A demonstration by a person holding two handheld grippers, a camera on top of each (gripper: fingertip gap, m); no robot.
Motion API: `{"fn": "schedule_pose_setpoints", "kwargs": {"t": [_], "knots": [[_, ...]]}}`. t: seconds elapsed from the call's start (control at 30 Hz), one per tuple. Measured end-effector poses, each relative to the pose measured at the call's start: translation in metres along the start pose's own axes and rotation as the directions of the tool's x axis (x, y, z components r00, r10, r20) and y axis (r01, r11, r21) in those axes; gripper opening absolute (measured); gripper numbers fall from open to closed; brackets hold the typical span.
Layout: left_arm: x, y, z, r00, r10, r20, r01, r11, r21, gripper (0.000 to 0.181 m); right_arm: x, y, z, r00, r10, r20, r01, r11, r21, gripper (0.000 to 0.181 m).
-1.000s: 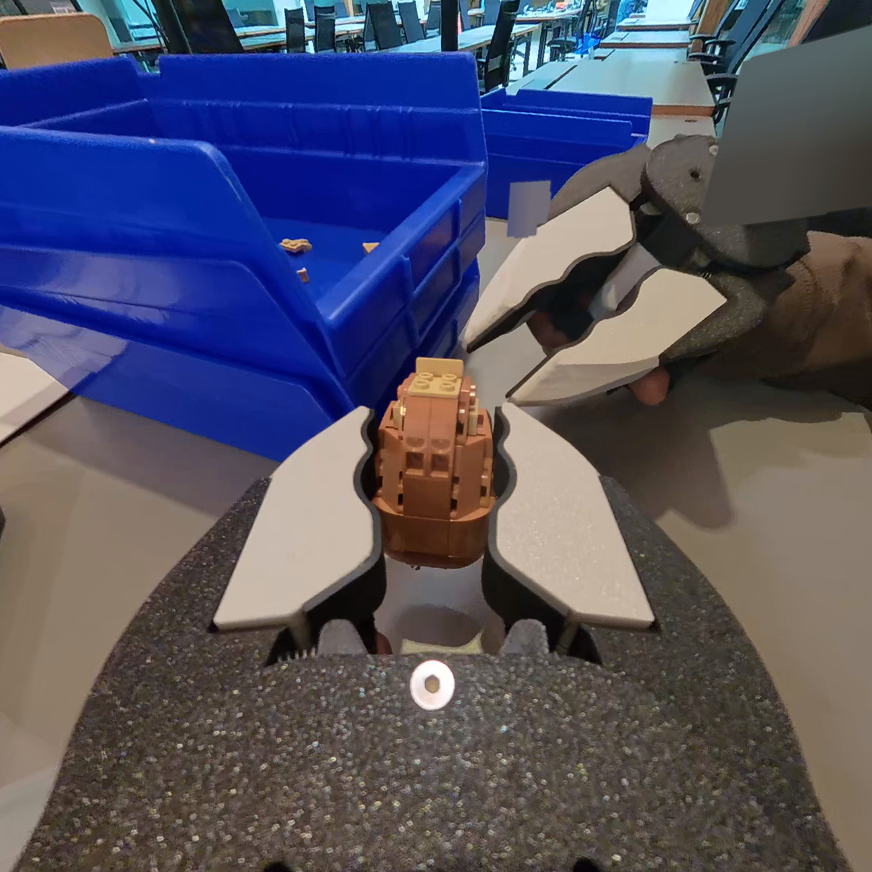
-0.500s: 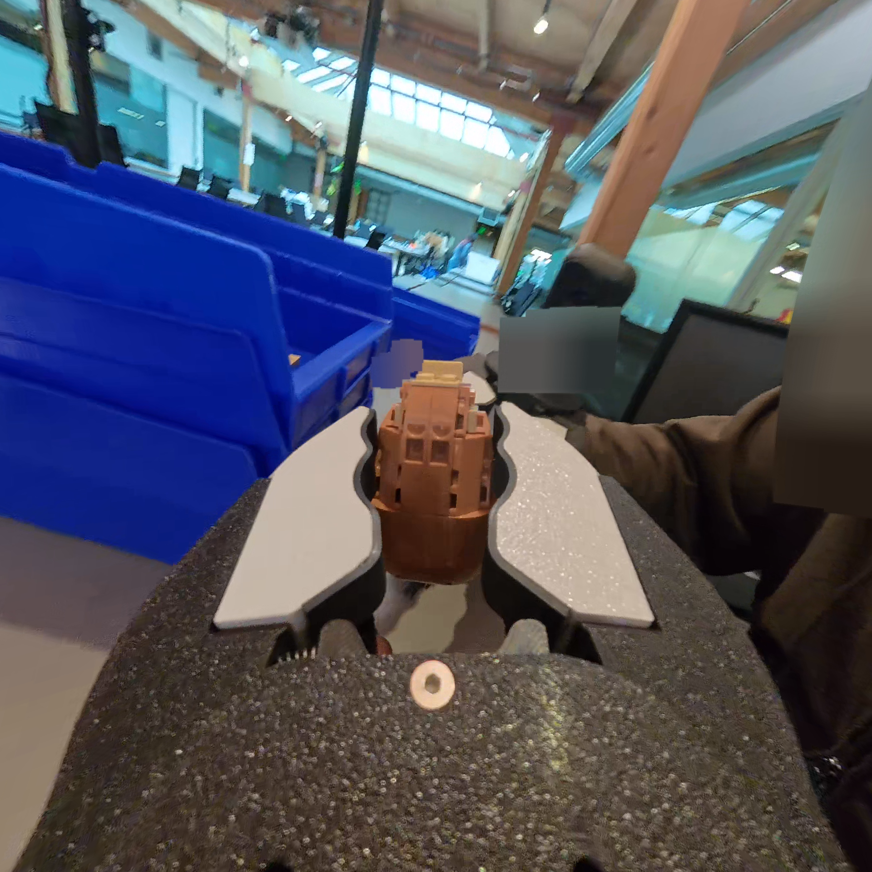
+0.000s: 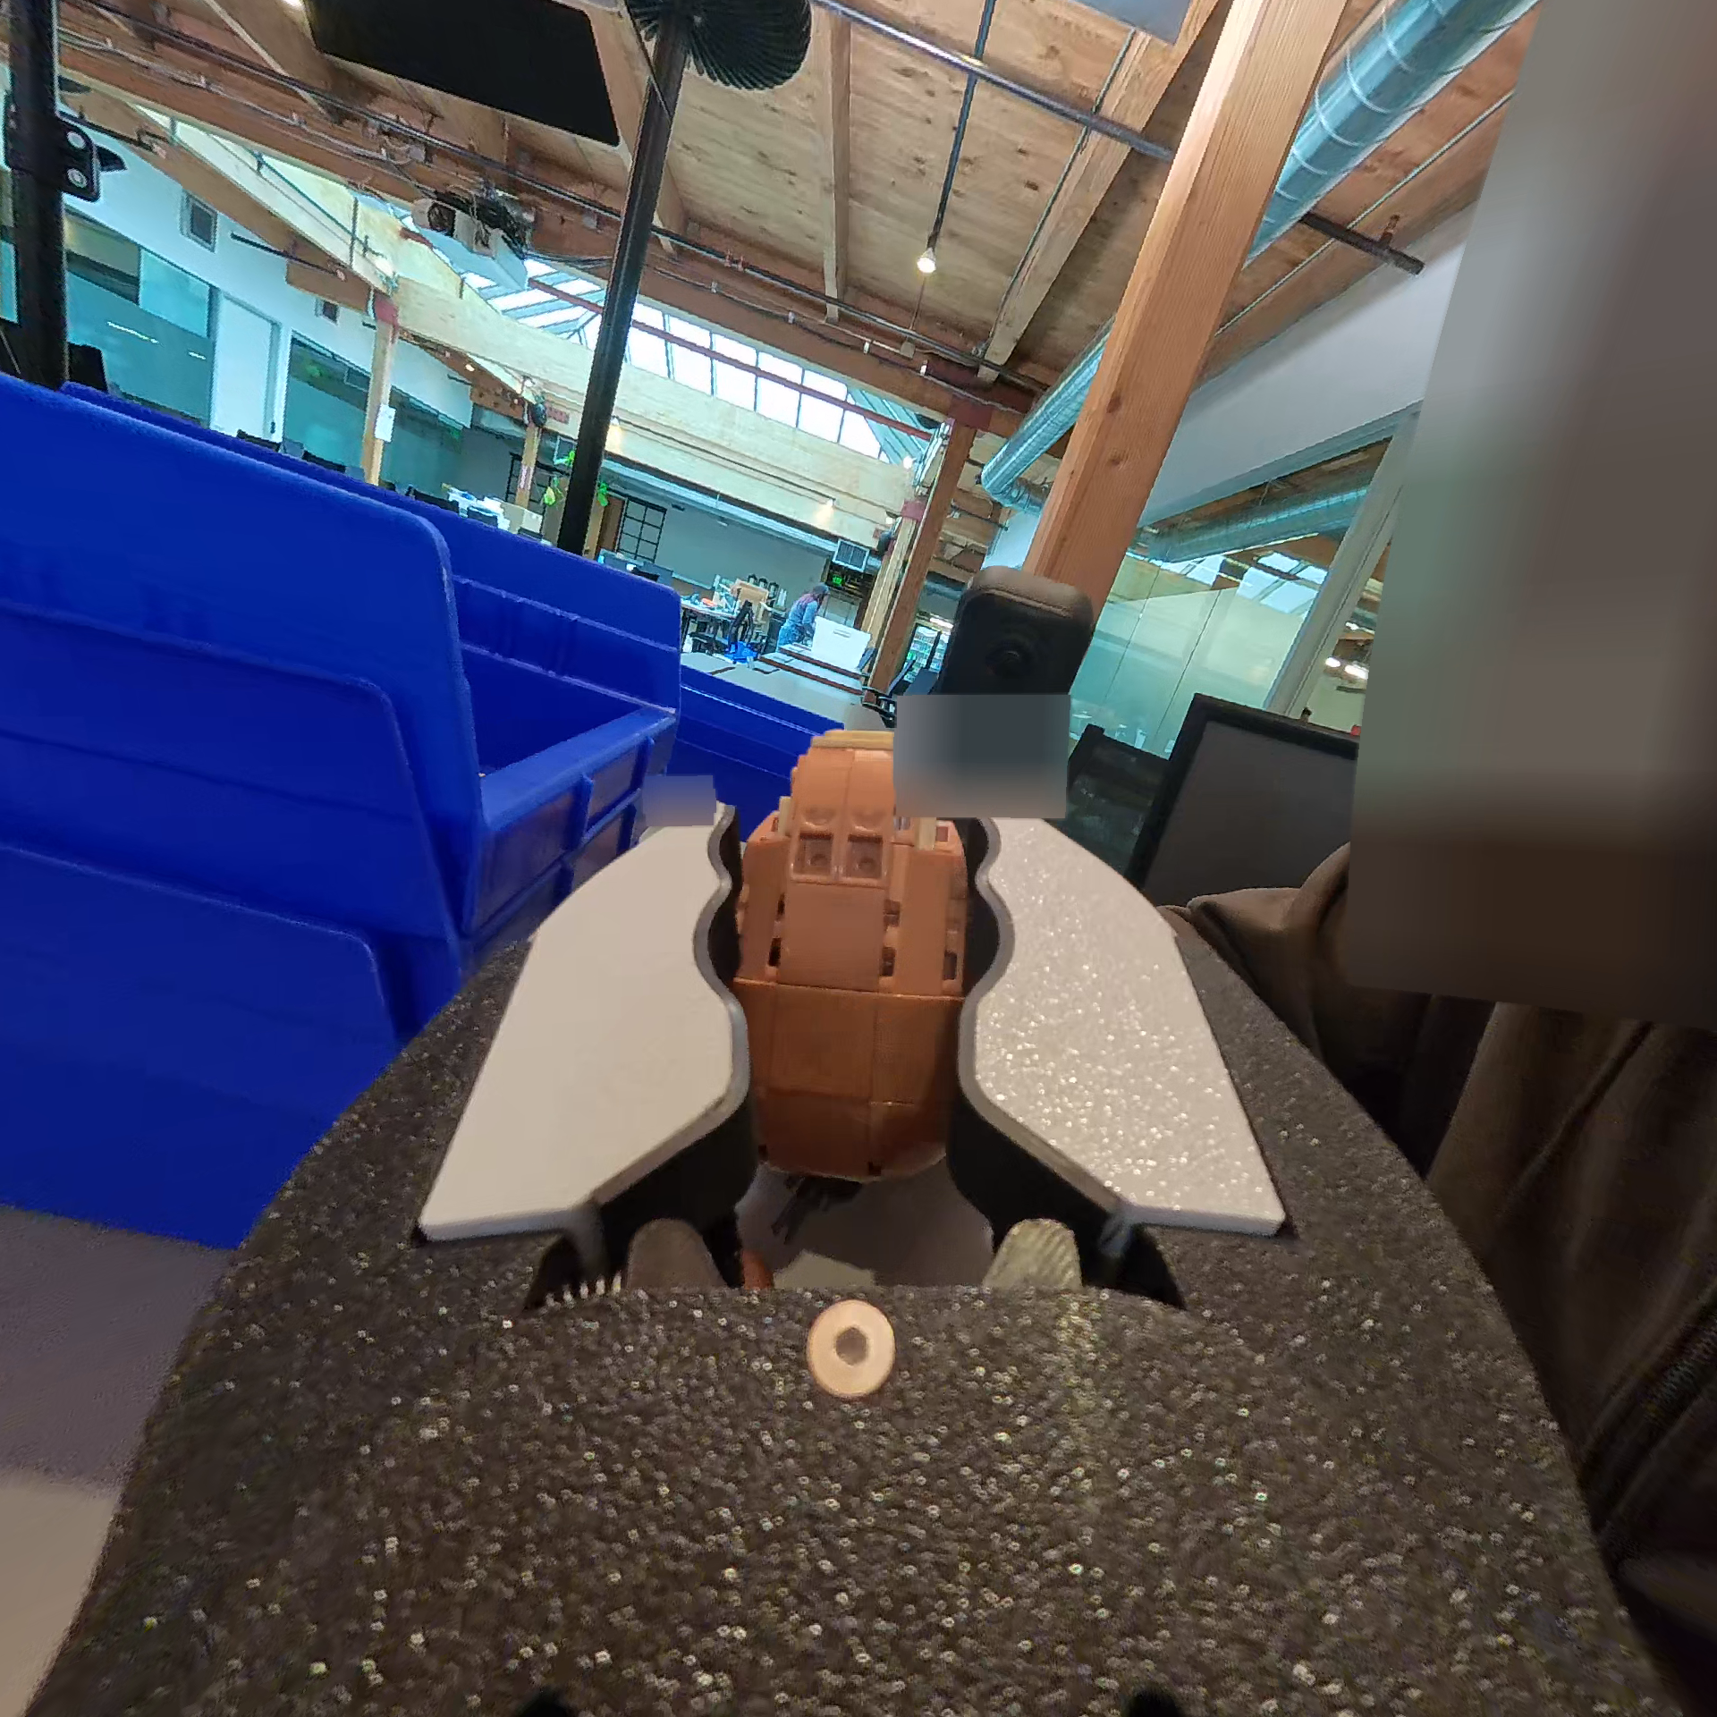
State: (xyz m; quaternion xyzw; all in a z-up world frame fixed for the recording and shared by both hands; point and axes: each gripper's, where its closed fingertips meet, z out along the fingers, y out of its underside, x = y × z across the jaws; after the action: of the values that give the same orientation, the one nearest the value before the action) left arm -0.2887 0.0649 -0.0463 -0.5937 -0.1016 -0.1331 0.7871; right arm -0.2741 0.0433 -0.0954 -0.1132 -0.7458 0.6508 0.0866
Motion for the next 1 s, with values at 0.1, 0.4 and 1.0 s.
{"fn": "schedule_pose_setpoints", "kwargs": {"t": [0.1, 0.4, 1.0], "knots": [[0.001, 0.003, 0.002, 1.0, -0.007, -0.011, 0.007, 1.0, -0.008, 0.046, 0.0, 0.0, 0.001, 1.0, 0.028, 0.003, -0.028, 1.0, 0.005, 0.051], [0.005, -0.003, 0.0, 0.999, -0.024, -0.042, 0.026, 0.999, 0.048, 0.046, -0.001, -0.004, -0.002, 0.999, 0.044, 0.017, -0.044, 0.999, 0.018, 0.05], [0.012, 0.004, 0.009, 0.999, 0.011, -0.044, -0.008, 0.998, 0.058, 0.046, -0.003, -0.011, 0.001, 0.996, 0.089, -0.005, -0.088, 0.994, 0.067, 0.052]]}}
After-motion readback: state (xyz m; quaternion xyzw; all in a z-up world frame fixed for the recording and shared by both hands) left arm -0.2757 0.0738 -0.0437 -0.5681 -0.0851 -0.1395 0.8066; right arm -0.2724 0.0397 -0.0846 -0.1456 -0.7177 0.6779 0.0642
